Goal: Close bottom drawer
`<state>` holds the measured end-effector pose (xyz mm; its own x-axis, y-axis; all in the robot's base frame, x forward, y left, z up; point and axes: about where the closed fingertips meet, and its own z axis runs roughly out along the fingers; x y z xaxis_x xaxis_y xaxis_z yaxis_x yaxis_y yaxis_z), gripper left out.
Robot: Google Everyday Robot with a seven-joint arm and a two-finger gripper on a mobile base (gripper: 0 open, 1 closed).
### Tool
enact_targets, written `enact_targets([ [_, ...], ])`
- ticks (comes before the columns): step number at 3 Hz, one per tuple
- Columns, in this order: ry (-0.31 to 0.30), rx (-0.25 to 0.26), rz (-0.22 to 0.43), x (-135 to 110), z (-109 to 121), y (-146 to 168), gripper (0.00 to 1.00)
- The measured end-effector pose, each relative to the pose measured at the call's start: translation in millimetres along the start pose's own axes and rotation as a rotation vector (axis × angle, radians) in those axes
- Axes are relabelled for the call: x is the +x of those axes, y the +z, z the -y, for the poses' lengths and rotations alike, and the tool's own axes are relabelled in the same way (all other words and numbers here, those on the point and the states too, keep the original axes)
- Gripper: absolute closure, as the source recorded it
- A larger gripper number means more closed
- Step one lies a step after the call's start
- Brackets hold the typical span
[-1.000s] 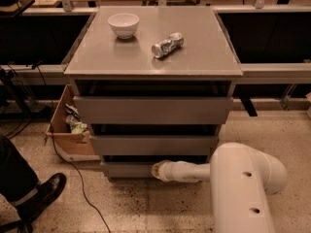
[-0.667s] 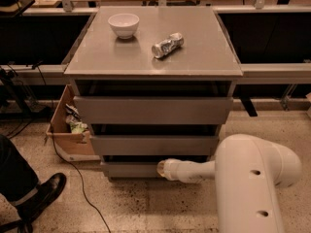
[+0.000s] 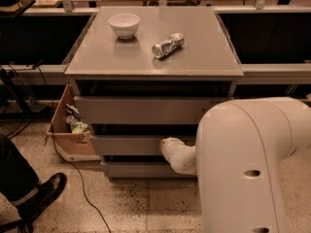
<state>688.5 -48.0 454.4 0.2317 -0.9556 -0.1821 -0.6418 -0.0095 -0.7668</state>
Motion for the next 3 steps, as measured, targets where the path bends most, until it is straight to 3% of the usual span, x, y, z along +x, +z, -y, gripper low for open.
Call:
enact_targets([
  [1, 0.03, -0.004, -0.02, 5, 2, -19, 1.0],
  [3, 0.057, -0.03, 0.005, 18, 0, -26, 1.0],
])
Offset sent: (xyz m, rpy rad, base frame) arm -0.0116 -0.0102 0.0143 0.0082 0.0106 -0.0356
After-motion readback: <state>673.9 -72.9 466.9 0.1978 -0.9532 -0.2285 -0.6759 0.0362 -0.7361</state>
